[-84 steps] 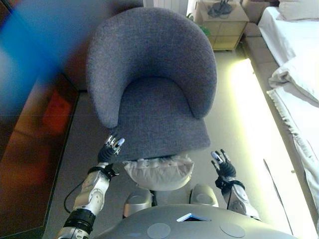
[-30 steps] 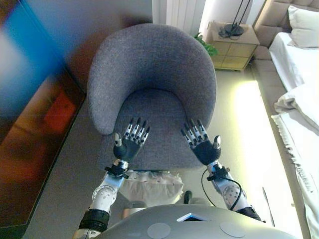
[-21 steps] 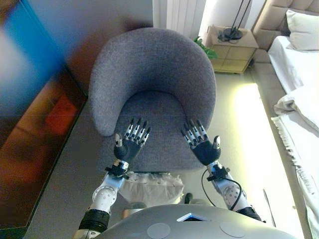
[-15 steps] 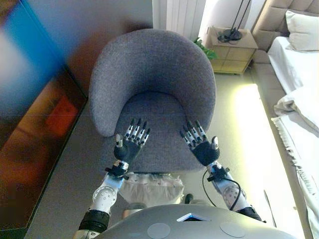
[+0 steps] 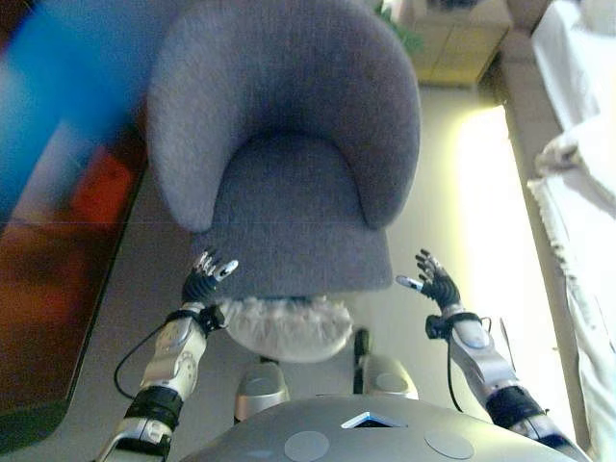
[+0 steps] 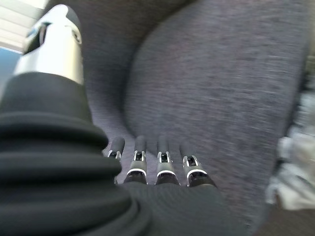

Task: Pick up the cushion and take it to the sofa

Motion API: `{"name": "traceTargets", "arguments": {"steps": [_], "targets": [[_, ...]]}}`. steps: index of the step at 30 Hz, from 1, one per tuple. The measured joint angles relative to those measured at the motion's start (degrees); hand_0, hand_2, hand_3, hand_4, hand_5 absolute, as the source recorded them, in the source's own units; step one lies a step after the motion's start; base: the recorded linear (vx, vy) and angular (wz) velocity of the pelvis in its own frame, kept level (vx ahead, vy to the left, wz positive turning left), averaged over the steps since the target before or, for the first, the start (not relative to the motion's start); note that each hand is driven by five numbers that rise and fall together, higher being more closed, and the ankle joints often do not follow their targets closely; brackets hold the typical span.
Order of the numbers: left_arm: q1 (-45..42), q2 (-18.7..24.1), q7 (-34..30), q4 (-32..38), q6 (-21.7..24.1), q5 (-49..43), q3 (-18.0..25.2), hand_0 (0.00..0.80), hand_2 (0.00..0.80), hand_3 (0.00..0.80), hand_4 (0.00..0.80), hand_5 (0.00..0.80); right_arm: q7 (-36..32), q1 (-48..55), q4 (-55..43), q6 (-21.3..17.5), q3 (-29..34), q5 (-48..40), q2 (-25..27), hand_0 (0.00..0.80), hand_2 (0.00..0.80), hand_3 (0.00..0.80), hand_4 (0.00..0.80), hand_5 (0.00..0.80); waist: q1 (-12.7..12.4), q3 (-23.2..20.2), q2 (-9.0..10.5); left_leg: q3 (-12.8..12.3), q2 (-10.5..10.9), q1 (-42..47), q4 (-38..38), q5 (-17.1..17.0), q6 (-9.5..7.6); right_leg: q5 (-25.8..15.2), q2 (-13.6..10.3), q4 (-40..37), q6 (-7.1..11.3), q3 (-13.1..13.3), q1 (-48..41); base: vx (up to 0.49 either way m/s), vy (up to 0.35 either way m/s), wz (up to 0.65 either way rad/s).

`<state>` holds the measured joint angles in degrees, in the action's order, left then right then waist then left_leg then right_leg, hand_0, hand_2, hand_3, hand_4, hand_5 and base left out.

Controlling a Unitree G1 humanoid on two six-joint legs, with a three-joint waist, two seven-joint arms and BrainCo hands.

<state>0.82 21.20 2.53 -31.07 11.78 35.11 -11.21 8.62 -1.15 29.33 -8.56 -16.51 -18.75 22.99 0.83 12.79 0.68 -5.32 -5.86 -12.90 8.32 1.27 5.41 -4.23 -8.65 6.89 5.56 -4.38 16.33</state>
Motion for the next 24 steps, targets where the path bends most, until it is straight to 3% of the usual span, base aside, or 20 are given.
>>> {"name": "traceTargets", "arguments": {"steps": [5,13,20,24], "targets": [[7.36,0.04,3.0,-2.53,2.63,-0.14,-3.49,0.0,0.0,0.0,0.0,0.0,0.7,-9.14,3.6,0.04,-0.91,-1.15,0.45,0.0,0.0,0.0,0.0,0.0,0.04,7.73,-0.93,0.78,0.44,-10.66,7.73,1.29,-0.21,0.25,-0.75,6.24,-0.83,0.22,10.34,-0.217,0.055,-0.02],[13.19,0.0,8.27,-6.13,4.55,-0.16,-3.41,0.0,0.0,0.0,0.0,0.0,3.16,-15.5,3.6,0.04,-4.78,1.81,2.58,0.0,0.0,0.0,0.0,0.0,0.17,13.87,-1.06,1.99,0.96,-23.85,18.48,4.09,-1.21,1.29,-1.31,15.12,-0.78,2.14,22.83,-0.165,0.016,-0.02],[13.86,0.27,14.14,-6.42,7.96,-0.49,-3.0,0.0,0.0,0.0,0.0,0.0,3.37,-21.26,3.47,1.12,-6.66,7.5,4.22,0.0,0.0,0.0,0.0,0.0,-0.23,15.25,-1.2,3.84,1.53,-33.99,26.8,6.17,-1.46,4.33,-2.28,24.32,-0.74,2.47,32.62,-0.078,-0.011,0.11],[12.08,0.41,15.74,-6.08,9.91,0.17,1.2,0.0,0.0,0.0,0.0,0.0,4.84,-20.95,3.59,1.23,-6.6,10.39,5.41,0.0,0.0,0.0,0.0,0.0,-0.34,15.59,-1.43,5.22,2.06,-38.16,29.99,6.76,-1.31,5.91,-2.63,28.45,-0.84,2.47,36.58,0.049,-0.04,0.15]]}}
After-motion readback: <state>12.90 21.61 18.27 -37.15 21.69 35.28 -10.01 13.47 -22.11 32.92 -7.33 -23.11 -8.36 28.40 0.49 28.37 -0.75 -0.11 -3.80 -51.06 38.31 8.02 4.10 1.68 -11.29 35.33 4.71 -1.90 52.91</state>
